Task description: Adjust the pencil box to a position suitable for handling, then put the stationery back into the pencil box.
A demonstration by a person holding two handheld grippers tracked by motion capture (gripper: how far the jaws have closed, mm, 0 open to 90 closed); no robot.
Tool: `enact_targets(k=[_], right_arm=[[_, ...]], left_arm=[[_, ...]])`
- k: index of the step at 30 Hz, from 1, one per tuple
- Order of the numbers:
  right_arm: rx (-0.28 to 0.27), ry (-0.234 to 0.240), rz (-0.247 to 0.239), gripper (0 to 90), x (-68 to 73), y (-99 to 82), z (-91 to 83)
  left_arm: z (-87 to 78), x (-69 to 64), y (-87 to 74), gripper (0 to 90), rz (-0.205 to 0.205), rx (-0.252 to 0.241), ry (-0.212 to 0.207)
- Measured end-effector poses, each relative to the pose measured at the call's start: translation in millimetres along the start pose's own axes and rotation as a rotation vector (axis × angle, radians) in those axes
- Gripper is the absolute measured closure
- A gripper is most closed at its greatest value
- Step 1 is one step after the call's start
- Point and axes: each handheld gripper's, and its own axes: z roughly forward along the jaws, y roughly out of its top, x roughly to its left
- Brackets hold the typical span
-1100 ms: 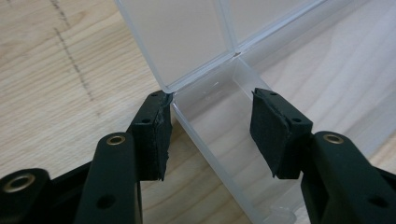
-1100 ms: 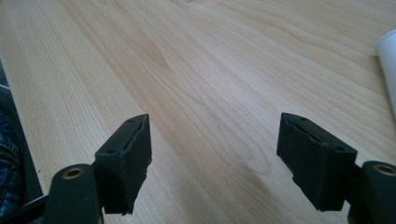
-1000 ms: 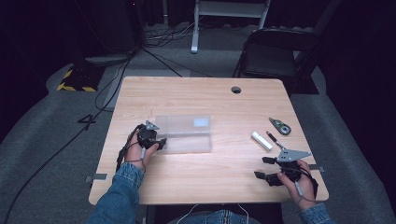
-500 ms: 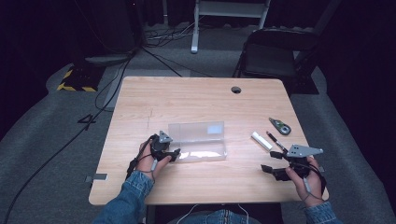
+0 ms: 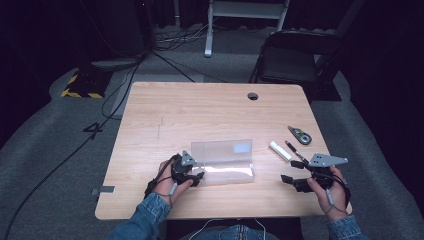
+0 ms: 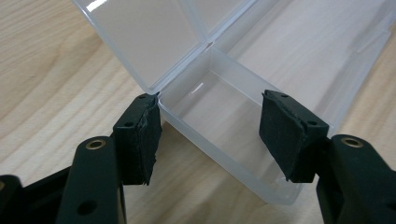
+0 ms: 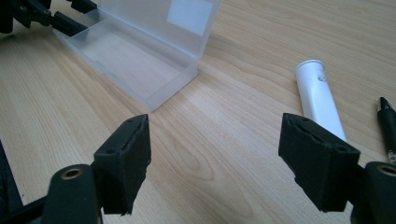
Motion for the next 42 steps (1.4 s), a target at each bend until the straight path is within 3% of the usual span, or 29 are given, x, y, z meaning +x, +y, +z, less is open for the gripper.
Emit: enact_targets(k=[9,15,18,19,21,22,27,36,42], right_arm=[[-0.008,0.005,0.005,25.9,-0.7,0.9,-1.9],[-0.010,0.001,0.004,25.9,-1.0,1.7,-2.2],[-0.014,-0.002,0.004,25.8,-1.3,2.5,-3.1],[-0.016,-0.003,0.004,25.8,-1.6,2.9,-3.5],[-0.025,-0.005,0.006,25.3,-3.1,3.9,-4.6],[-0.026,-0.005,0.009,25.3,-3.7,4.3,-5.0],[-0.037,-0.013,0.017,24.8,-7.1,7.5,-7.0],[-0.054,-0.041,0.029,23.0,-19.9,18.8,-11.4],[-0.037,-0.086,0.078,18.7,-38.0,22.9,-16.0]], left_arm=[[-1.3,-21.1,-2.7,38.2,0.041,0.003,-0.041],[0.6,-29.0,-1.9,38.1,0.039,-0.002,-0.049],[0.2,-28.3,-1.4,35.0,0.034,0.001,-0.055],[-1.4,-27.0,-1.0,35.0,0.010,-0.012,-0.058],[-4.1,-25.3,-0.4,31.8,0.009,-0.037,-0.051],[-9.4,-23.2,0.8,32.4,-0.002,-0.074,-0.043],[-18.0,-21.6,0.8,33.5,-0.004,-0.110,-0.030],[-32.1,-15.1,-7.4,34.3,-0.029,-0.112,0.000],[-39.9,-10.5,-12.9,34.9,-0.042,-0.103,0.017]])
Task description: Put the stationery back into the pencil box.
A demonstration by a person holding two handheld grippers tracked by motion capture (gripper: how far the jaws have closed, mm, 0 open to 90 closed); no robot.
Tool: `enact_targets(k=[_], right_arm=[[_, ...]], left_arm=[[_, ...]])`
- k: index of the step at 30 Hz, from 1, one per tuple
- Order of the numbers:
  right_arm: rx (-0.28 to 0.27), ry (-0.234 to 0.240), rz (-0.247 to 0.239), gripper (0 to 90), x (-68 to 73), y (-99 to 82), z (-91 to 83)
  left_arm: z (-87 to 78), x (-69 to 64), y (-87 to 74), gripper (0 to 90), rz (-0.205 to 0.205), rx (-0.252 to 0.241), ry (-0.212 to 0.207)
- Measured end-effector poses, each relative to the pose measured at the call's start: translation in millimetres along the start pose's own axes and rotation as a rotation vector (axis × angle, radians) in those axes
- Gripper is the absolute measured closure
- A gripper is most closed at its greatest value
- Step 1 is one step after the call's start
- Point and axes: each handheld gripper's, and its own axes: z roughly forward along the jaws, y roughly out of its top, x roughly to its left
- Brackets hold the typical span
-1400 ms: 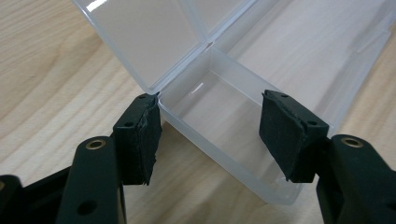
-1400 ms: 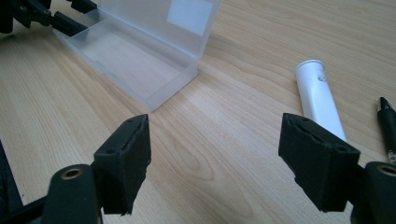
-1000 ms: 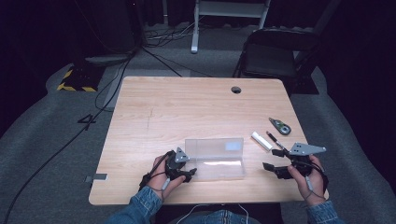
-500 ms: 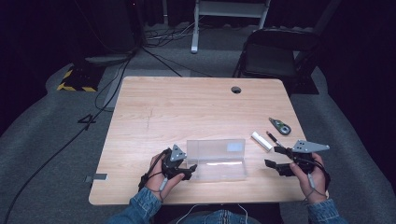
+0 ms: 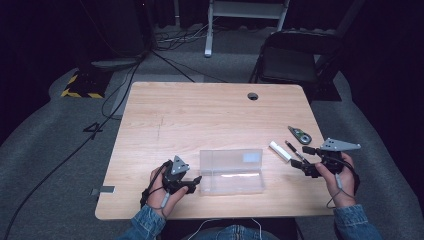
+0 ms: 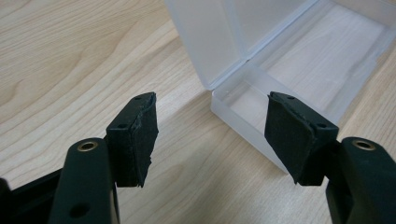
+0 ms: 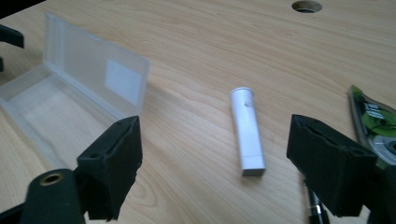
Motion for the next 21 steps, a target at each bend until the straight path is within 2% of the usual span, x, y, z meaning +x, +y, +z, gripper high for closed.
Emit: enact_targets(k=[1,5,7,11,17,21], right_arm=[[0.000,-0.009,0.002,18.9,-2.5,0.5,0.0],[0.017,-0.054,0.008,19.6,-8.9,3.5,1.9],[0.031,-0.096,-0.015,25.2,-11.4,6.6,3.4],[0.042,-0.112,0.001,31.8,-15.9,8.9,7.2],[0.046,-0.118,0.018,36.8,-27.4,10.9,14.0],[0.048,-0.114,0.024,46.4,-33.0,14.1,16.8]], left_arm=[[-0.9,0.6,-1.0,34.8,-0.010,-0.001,0.003],[-5.0,4.6,-3.9,34.1,-0.005,0.015,0.028],[-7.6,6.8,-5.3,34.0,0.003,0.021,0.038],[-11.4,13.1,-10.7,33.4,-0.011,0.029,0.059],[-16.0,27.4,-25.2,32.0,-0.027,0.054,0.098],[-19.4,32.7,-31.7,31.6,-0.046,0.058,0.120]])
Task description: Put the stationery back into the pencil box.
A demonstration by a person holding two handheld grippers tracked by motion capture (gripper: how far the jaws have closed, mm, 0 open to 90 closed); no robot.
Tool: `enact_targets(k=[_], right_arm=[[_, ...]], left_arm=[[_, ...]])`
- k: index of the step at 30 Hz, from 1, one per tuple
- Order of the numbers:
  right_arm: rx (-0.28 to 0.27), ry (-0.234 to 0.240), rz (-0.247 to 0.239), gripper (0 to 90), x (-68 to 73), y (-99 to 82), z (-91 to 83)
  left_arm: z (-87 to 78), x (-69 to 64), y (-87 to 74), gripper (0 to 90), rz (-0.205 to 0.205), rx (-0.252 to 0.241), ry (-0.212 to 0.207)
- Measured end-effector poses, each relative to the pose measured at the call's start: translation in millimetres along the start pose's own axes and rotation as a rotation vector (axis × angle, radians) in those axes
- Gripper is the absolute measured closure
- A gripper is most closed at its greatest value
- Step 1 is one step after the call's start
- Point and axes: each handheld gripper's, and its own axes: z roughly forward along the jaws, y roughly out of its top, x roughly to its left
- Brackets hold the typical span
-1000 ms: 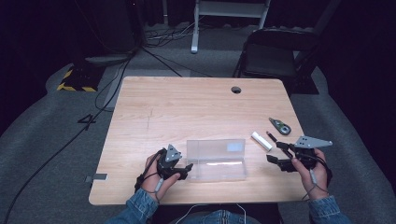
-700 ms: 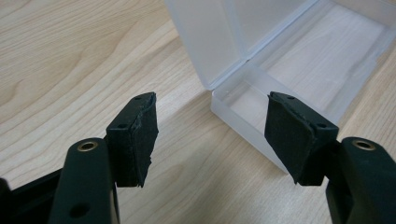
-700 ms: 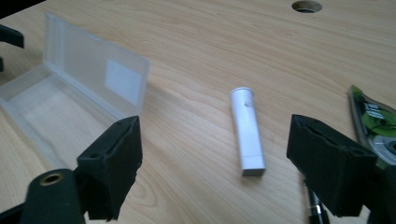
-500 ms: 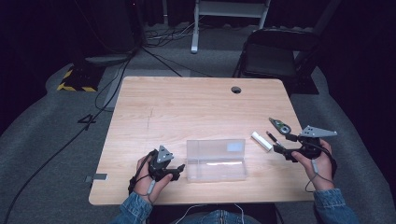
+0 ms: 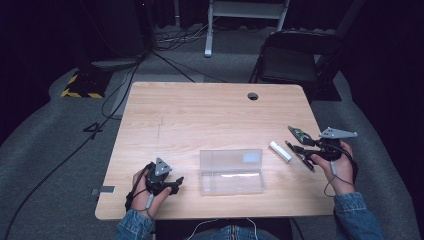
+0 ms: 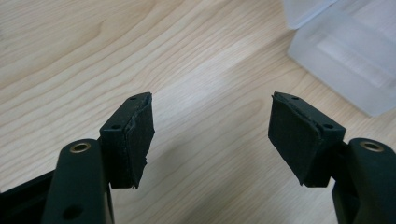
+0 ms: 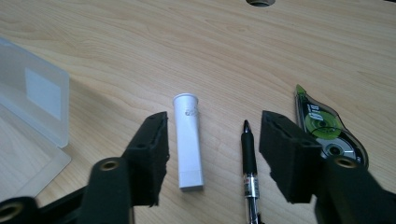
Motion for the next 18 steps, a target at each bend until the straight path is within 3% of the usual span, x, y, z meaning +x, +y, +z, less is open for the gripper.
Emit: enact_targets(k=[10,17,18], right_arm=[[0.068,-0.034,-0.011,55.1,-10.0,10.2,17.4],[0.073,-0.060,-0.011,53.9,-21.1,12.7,25.1],[0.077,-0.073,0.005,49.7,-24.8,13.4,27.1]], left_arm=[[-4.2,15.5,-17.8,30.6,-0.050,0.022,0.052],[-3.9,22.8,-24.0,29.5,-0.079,0.004,0.053],[-4.0,23.8,-24.6,28.6,-0.074,0.001,0.056]])
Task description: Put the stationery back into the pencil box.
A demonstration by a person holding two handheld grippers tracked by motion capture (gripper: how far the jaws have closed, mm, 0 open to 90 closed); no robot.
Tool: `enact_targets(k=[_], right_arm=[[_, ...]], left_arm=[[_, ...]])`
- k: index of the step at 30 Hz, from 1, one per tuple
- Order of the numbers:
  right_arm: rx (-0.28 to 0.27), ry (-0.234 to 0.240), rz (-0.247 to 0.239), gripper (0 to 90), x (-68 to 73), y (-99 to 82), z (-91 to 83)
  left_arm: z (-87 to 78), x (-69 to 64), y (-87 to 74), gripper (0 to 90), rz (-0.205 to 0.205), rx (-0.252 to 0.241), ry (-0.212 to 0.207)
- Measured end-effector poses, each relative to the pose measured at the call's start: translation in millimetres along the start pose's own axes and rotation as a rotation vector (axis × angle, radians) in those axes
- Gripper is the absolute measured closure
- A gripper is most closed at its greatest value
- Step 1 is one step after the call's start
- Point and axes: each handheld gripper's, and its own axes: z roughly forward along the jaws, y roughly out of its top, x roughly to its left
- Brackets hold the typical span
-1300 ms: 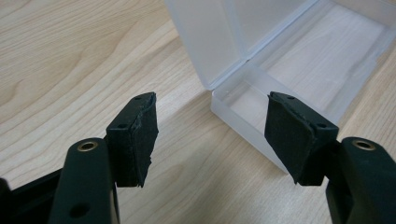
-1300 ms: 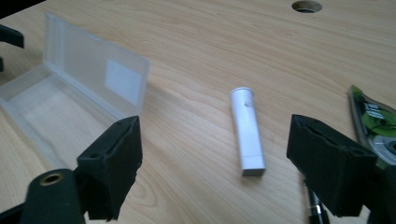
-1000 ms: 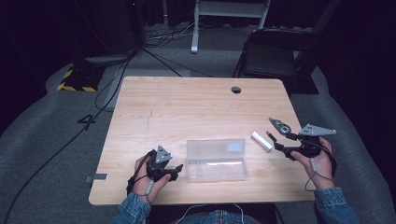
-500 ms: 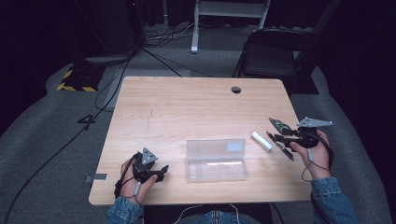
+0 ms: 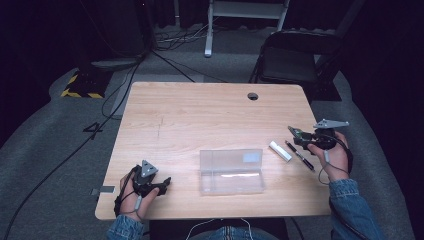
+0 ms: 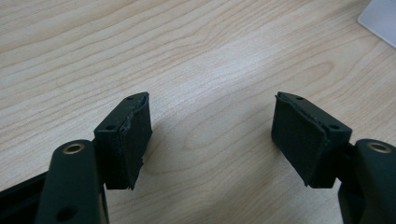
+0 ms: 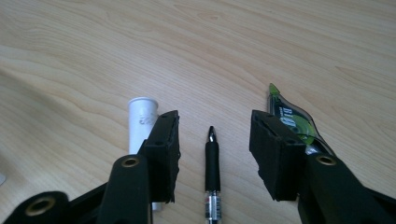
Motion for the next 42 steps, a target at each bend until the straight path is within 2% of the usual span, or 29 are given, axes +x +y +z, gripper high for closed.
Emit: enact_targets(k=[4,8,20,35,42], right_arm=[[0.007,-0.022,-0.005,43.6,-6.9,1.3,3.8],[0.014,-0.019,-0.009,43.6,-11.0,2.7,8.5],[0.041,-0.055,-0.012,42.1,-26.7,6.8,27.0],[0.061,-0.073,0.005,41.1,-39.8,8.4,44.1],[0.089,-0.076,0.010,41.1,-47.9,8.3,58.8]], left_arm=[[0.1,0.1,-0.8,28.4,-0.002,-0.005,0.001],[0.1,-0.1,-0.9,27.9,-0.005,-0.004,0.000],[0.2,-0.1,-1.0,27.3,-0.006,-0.004,-0.003],[-0.8,-0.7,-1.8,27.2,-0.007,-0.002,-0.002],[-0.9,-0.8,-1.8,27.2,-0.007,0.000,-0.001]])
